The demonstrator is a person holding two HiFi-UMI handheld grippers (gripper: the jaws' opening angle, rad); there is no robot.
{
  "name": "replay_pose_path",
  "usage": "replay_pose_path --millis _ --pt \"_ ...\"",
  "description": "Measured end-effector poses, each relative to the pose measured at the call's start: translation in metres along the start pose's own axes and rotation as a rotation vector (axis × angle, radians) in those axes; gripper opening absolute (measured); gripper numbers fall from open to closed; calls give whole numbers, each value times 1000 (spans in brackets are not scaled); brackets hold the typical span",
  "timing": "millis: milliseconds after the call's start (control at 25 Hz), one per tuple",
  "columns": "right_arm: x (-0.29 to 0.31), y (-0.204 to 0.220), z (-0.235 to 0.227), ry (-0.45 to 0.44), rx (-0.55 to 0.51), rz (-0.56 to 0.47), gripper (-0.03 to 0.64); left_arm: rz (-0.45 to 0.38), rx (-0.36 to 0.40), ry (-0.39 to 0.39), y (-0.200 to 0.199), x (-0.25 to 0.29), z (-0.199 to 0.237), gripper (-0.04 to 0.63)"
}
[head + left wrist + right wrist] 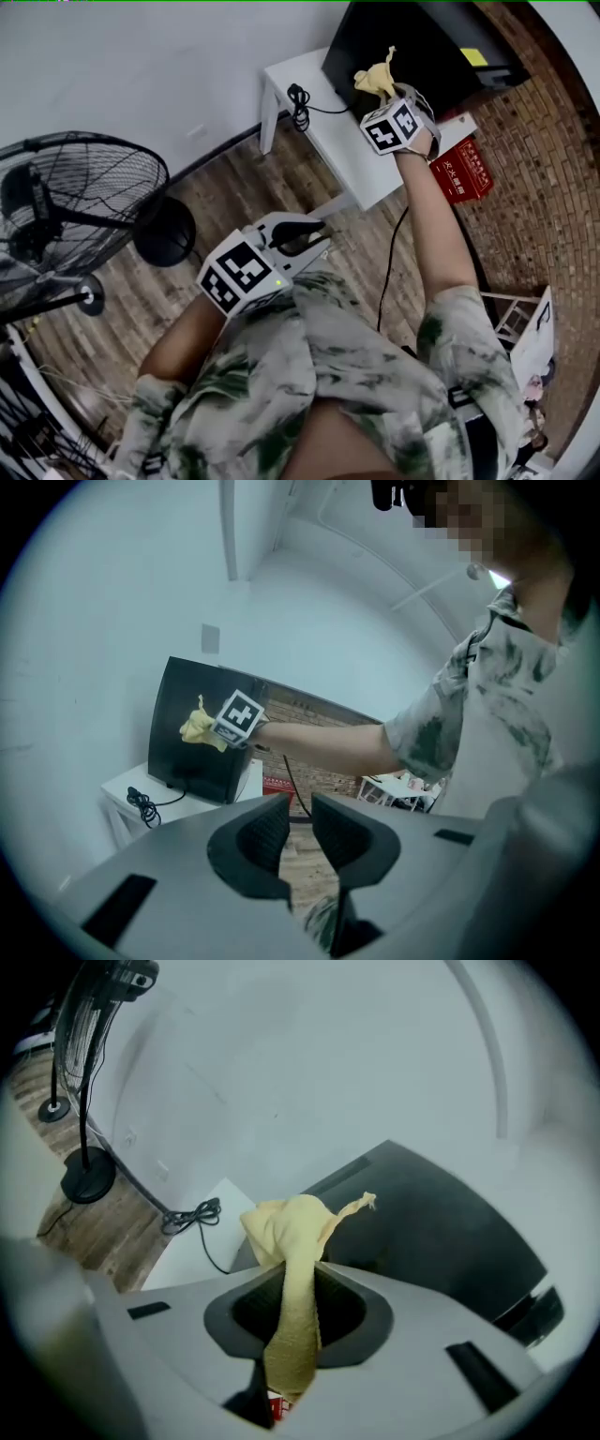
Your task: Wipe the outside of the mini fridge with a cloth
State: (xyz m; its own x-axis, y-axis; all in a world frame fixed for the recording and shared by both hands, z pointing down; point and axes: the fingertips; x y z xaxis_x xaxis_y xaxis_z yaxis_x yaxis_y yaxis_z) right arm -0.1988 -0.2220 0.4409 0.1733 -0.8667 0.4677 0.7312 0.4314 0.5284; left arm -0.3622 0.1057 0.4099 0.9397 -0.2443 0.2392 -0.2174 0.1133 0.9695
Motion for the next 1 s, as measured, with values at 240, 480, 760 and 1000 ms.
replay_pose_path --millis 240,480,760,1000 --pt "-51 -81 -72 119 0 -142 86 -26 23 8 -11 5 -9 86" --pt "-62 -116 -120 209 -18 -169 86 -36 30 -12 -13 4 -9 86" --pt "-32 -96 -110 194 -27 -98 86 -26 12 -42 -6 0 -3 86" --pt "-6 -68 -87 158 -37 -27 86 -28 -4 -52 -6 -9 -2 86"
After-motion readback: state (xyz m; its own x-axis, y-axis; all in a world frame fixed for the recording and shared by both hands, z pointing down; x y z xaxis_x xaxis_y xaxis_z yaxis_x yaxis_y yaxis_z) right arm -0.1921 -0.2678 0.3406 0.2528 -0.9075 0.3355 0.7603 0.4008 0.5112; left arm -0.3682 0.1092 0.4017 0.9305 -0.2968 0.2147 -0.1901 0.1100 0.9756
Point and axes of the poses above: the fingertips, and each gripper's own axes: x forward along the fingers, z to its left, y out of its underside, and after that the axes turned 14 degrees about x, right-handed
